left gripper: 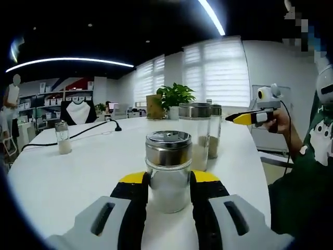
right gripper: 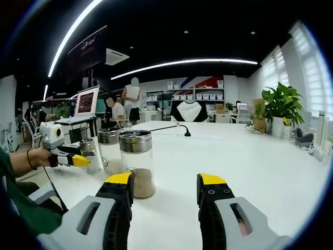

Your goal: Rotate the seasoning bottle until the label or dispensing opening points toward the visible target arrow and the bottle remains upright within the marked orientation range

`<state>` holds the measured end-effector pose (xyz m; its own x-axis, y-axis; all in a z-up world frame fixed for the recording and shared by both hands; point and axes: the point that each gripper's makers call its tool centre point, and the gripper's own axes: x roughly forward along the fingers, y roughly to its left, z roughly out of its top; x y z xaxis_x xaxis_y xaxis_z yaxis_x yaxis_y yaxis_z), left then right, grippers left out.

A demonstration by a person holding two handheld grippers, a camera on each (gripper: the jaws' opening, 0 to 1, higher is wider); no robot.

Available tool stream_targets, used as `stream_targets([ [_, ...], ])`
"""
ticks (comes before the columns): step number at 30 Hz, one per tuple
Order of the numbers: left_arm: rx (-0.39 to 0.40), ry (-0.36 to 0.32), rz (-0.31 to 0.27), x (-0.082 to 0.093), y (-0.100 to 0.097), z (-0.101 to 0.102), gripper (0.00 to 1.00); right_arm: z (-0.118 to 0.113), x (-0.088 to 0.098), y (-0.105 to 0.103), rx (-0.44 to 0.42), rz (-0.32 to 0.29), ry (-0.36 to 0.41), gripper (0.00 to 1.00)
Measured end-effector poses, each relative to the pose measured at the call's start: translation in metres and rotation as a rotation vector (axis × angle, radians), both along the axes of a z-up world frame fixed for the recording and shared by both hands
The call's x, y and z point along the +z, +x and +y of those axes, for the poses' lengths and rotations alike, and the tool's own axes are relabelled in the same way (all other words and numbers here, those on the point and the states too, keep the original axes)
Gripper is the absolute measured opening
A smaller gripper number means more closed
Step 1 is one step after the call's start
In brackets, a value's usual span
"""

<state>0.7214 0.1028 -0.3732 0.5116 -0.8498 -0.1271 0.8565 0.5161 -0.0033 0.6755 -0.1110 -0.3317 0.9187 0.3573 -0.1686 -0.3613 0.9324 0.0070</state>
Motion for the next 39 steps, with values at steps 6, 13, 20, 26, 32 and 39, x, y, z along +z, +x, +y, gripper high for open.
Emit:
stream_targets([
  [6, -0.055, 0.018, 0.006, -0.0006, -0.0009, -0.0012, 0.33, -0.0025, 0.0003, 0.0013, -0.004, -0.002, 0.002, 0.48],
  [13, -0.109, 0.024, 0.006, -0.0008, -0.0011, -0.0020, 0.33, -0.0040, 0.0000, 0.0028, -0.002, 0.000, 0.002, 0.48],
  [20, -0.172, 0.027, -0.001, -0.0015, -0.0008, -0.0023, 0.33, -0.0052, -0.0007, 0.0047, -0.001, 0.003, 0.001, 0.48],
  [26, -0.204, 0.033, 0.008, -0.0016, -0.0019, -0.0029, 0.33, -0.0063, 0.0001, 0.0057, -0.004, -0.001, -0.004, 0.48],
  [32, -0.242, 0.039, 0.011, -0.0026, -0.0012, -0.0023, 0.33, -0.0060, -0.0001, 0.0064, -0.002, 0.002, 0.000, 0.48],
  [39, -0.274, 0.036, 0.012, -0.0030, -0.0008, -0.0027, 0.33, -0.0048, -0.0010, 0.0065, 0.000, 0.004, -0.001, 0.48],
])
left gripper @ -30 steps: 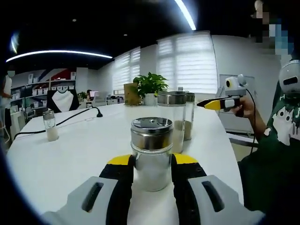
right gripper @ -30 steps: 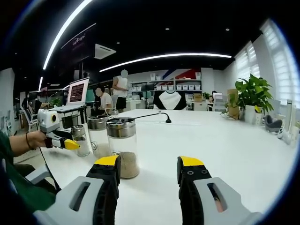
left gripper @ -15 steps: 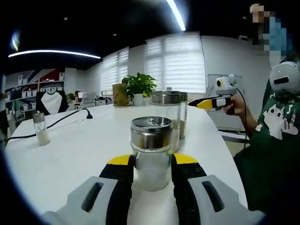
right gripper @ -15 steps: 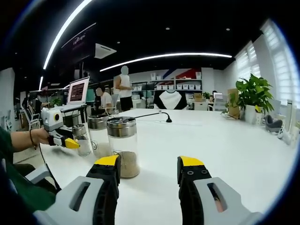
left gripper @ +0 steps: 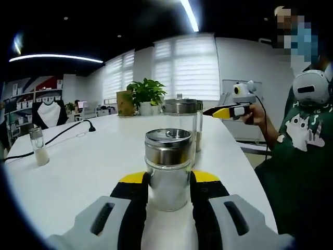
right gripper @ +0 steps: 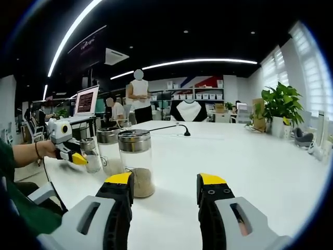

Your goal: Rotate the seasoning bottle until the label or dispensing opening points toward the visible target arrow and the bottle remains upright within the marked orientation range

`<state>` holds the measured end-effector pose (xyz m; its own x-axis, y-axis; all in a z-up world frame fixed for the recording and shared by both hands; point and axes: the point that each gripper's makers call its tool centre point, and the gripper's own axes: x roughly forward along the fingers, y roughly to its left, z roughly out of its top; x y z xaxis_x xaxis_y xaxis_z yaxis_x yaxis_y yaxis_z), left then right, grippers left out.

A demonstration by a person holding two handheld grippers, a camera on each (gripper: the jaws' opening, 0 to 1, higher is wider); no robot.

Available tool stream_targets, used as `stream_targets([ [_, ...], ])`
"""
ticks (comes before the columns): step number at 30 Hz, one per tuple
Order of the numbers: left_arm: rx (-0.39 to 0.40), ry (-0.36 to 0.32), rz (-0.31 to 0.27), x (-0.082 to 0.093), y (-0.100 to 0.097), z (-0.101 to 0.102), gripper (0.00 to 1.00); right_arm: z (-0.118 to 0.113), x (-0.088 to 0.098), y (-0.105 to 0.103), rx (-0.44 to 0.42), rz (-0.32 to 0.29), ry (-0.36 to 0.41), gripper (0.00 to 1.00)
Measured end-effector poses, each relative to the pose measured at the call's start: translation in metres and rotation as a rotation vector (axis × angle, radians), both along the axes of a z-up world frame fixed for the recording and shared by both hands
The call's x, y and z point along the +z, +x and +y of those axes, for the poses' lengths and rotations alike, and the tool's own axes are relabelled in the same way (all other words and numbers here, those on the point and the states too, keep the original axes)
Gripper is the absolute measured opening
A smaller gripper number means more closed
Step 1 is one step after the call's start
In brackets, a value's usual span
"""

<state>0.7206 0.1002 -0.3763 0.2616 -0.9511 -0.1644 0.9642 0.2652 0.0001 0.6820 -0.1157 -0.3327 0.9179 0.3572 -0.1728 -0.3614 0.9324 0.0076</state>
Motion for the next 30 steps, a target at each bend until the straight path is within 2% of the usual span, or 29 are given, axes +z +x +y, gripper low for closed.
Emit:
stream_targets([
  [10, -0.003, -0.012, -0.001, 0.001, 0.000, 0.000, 0.34, 0.001, 0.000, 0.000, 0.003, 0.002, 0.000, 0.48],
  [13, 0.003, -0.003, -0.014, 0.000, -0.001, 0.002, 0.37, 0.000, 0.000, 0.000, 0.002, 0.002, -0.001, 0.48],
  [16, 0.047, -0.025, -0.007, 0.002, 0.003, 0.008, 0.42, -0.001, 0.000, 0.000, 0.002, 0.002, 0.000, 0.48],
  [19, 0.061, -0.040, -0.015, 0.009, -0.001, 0.012, 0.43, -0.001, 0.000, 0.001, 0.000, 0.003, 0.001, 0.48],
  [24, 0.165, 0.049, 0.006, -0.002, 0.001, 0.017, 0.47, 0.000, 0.001, 0.000, 0.000, 0.001, -0.001, 0.48],
  [26, 0.181, 0.022, 0.016, 0.000, -0.002, 0.015, 0.47, 0.002, 0.000, -0.001, 0.003, 0.004, -0.002, 0.48],
  [27, 0.196, -0.015, 0.039, 0.004, -0.003, 0.013, 0.47, 0.002, 0.000, -0.001, 0.003, 0.006, -0.002, 0.48],
  [30, 0.235, -0.020, 0.029, 0.007, -0.004, 0.012, 0.47, 0.003, 0.001, -0.002, 0.006, 0.003, -0.003, 0.48],
])
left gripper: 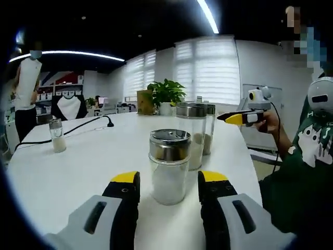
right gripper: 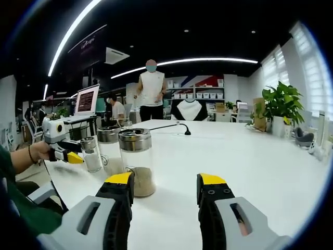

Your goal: Rotate the seasoning bottle until the label or dispensing opening points toward the visible target arrow and the bottle remains upright within the marked orientation range

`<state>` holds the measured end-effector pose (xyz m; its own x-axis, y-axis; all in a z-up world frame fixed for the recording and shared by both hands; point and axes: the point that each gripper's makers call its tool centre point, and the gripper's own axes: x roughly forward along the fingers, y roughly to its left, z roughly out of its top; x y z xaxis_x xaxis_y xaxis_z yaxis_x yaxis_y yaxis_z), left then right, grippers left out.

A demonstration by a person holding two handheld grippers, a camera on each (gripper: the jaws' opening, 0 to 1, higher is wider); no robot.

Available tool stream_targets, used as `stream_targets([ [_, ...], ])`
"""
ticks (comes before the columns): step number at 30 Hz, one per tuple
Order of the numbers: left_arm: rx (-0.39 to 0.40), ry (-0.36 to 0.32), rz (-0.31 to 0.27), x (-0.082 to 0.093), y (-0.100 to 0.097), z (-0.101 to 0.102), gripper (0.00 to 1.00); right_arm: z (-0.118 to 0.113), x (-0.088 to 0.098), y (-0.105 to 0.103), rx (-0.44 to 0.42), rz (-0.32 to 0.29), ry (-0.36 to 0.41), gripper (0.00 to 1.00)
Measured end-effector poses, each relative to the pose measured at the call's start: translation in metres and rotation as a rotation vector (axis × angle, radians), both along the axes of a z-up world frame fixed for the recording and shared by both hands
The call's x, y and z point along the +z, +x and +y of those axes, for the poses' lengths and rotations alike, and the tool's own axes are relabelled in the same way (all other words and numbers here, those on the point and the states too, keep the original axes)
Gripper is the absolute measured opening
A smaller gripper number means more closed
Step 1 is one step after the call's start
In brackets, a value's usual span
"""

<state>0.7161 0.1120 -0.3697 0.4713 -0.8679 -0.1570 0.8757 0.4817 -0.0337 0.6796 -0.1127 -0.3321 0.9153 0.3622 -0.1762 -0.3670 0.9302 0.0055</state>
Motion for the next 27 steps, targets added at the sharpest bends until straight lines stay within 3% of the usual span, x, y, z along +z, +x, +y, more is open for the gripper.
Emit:
stream_targets([
  [5, 0.101, 0.001, 0.054, -0.0036, 0.0011, 0.0022, 0.47, 0.0000, -0.0007, -0.0006, 0.001, 0.002, 0.000, 0.48],
  [7, 0.102, -0.003, 0.021, 0.0016, -0.0020, -0.0010, 0.47, 0.0002, -0.0013, -0.0007, 0.001, 0.003, 0.001, 0.48],
  [9, 0.156, 0.020, -0.002, 0.0021, -0.0001, 0.0011, 0.47, 0.0009, -0.0019, -0.0010, 0.002, 0.005, 0.001, 0.48],
  [12, 0.204, 0.028, 0.009, -0.0018, -0.0001, 0.0009, 0.47, 0.0022, -0.0018, -0.0018, 0.006, 0.004, 0.002, 0.48],
  [16, 0.241, 0.045, -0.021, -0.0030, -0.0031, -0.0023, 0.48, 0.0023, -0.0022, -0.0028, 0.006, 0.005, 0.002, 0.48],
  [23, 0.362, 0.033, -0.046, -0.0028, -0.0014, -0.0014, 0.50, 0.0018, -0.0021, -0.0041, 0.004, 0.004, 0.006, 0.48],
  [26, 0.419, -0.028, -0.030, 0.0020, 0.0031, 0.0011, 0.50, 0.0019, -0.0015, -0.0049, 0.004, 0.002, 0.006, 0.48],
  [27, 0.437, -0.021, -0.036, 0.0027, 0.0037, 0.0021, 0.51, 0.0014, -0.0012, -0.0051, 0.002, 0.002, 0.006, 0.48],
])
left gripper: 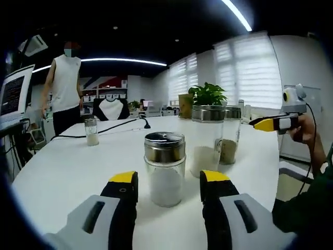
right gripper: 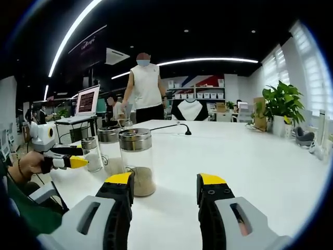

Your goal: Rotate the seasoning bottle until the label or dispensing opening points toward the visible target arrow and the bottle remains upright within the marked orientation range

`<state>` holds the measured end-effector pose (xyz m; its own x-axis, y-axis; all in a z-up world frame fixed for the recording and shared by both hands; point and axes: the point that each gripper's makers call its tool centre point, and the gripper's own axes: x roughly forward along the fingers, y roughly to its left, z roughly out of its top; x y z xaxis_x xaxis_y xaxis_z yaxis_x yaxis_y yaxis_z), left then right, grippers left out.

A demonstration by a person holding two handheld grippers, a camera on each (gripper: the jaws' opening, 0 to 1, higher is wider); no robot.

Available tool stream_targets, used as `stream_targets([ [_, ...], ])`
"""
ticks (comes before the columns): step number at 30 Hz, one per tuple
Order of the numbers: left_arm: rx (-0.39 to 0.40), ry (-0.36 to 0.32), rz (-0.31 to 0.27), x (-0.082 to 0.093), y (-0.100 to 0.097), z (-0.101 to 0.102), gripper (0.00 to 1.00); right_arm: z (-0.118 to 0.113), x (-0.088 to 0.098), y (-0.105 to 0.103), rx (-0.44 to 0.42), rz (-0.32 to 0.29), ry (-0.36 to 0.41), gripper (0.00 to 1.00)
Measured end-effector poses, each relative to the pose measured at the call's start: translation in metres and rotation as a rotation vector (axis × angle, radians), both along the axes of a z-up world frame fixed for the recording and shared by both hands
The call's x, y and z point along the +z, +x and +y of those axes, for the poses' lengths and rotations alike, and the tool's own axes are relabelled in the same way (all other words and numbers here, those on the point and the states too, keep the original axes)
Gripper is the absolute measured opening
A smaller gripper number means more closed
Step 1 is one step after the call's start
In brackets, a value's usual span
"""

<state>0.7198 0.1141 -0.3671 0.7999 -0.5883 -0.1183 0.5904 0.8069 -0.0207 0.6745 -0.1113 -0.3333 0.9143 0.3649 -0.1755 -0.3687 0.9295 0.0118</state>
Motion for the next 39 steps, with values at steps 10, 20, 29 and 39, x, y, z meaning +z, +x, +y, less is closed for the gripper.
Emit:
stream_targets([
  [10, 0.099, -0.010, -0.003, 0.001, -0.001, -0.012, 0.49, 0.001, 0.000, -0.002, 0.002, -0.002, 0.003, 0.48],
  [20, 0.181, -0.025, -0.007, 0.002, 0.007, -0.007, 0.45, -0.002, 0.001, -0.001, -0.002, -0.006, 0.008, 0.48],
  [29, 0.200, 0.018, -0.020, -0.001, 0.014, -0.006, 0.34, -0.006, 0.001, 0.002, -0.004, -0.005, 0.010, 0.48],
  [39, 0.193, -0.004, -0.018, -0.001, 0.013, -0.005, 0.34, -0.007, 0.001, 0.004, 0.000, -0.002, 0.007, 0.48],
])
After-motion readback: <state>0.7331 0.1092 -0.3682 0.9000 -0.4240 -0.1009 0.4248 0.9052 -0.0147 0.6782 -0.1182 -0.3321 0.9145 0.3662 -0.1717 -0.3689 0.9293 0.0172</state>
